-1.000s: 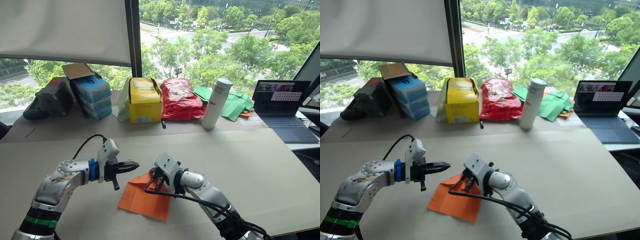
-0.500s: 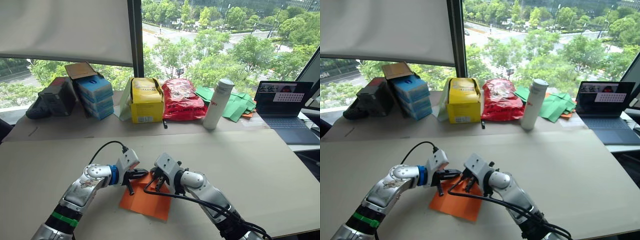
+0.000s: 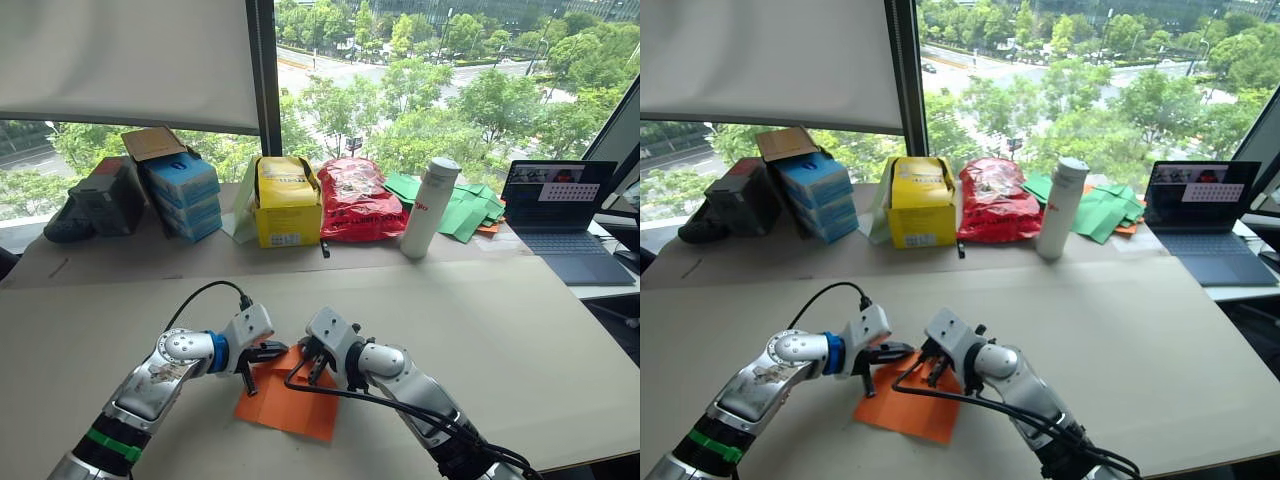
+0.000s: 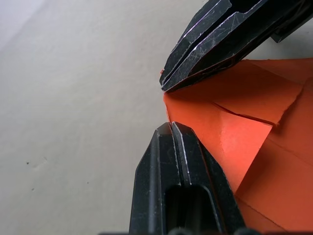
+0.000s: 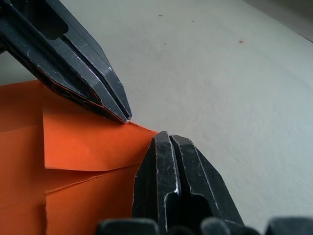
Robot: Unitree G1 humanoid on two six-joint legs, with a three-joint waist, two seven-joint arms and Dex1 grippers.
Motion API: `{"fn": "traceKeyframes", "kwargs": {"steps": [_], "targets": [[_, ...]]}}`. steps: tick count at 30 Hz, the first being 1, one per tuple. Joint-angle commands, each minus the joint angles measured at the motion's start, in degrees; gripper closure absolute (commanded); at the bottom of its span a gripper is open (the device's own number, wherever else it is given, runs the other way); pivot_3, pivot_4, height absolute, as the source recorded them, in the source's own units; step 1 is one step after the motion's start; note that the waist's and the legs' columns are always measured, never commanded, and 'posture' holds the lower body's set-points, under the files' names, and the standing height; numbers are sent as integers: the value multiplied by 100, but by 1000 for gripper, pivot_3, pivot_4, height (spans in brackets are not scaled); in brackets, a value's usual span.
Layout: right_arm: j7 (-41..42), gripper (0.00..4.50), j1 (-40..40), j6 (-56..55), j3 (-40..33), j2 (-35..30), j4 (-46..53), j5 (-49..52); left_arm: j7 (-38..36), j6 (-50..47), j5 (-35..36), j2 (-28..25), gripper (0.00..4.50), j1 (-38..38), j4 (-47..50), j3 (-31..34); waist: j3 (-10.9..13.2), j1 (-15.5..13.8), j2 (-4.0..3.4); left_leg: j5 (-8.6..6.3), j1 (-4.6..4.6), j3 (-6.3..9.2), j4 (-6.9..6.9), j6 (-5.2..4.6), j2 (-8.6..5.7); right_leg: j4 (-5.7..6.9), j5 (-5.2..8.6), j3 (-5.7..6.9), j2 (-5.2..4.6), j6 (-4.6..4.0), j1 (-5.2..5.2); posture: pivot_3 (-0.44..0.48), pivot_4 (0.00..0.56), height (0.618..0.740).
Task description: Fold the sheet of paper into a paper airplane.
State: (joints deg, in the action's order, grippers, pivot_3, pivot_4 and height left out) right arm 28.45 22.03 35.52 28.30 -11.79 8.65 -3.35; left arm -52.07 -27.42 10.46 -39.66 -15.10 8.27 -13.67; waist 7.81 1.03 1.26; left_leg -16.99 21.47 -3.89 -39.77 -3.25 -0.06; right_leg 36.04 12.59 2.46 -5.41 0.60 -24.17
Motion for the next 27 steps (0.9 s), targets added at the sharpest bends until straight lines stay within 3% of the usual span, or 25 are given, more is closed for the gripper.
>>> {"fn": "traceKeyframes", "kwargs": {"steps": [1,16,22,27], "targets": [[-1,4500,-18,148,29,-9,-99,-80,-104,-105,-211,-285,4491,422,-168,-102,0,7,0,0,-3,0,1,0,0,0,0,-1,-1,0,2,0,150,740],[74,4500,66,76,52,-15,-211,-72,-238,-43,-62,-984,4491,1451,324,530,-9,54,-19,-4,-31,-1,20,9,6,0,5,-6,-33,-10,1,0,150,740],[104,4500,96,38,57,-8,-252,-84,-253,-35,-45,-1000,4491,1373,305,717,-10,68,-22,-4,-32,-2,28,11,5,0,5,-5,-39,-12,1,0,150,740],[111,4500,127,6,6,-24,-199,-79,-414,-135,504,-880,4491,705,353,1253,-6,60,-21,-3,-28,-2,29,12,4,0,5,-2,-42,-12,-2,0,150,740]]}}
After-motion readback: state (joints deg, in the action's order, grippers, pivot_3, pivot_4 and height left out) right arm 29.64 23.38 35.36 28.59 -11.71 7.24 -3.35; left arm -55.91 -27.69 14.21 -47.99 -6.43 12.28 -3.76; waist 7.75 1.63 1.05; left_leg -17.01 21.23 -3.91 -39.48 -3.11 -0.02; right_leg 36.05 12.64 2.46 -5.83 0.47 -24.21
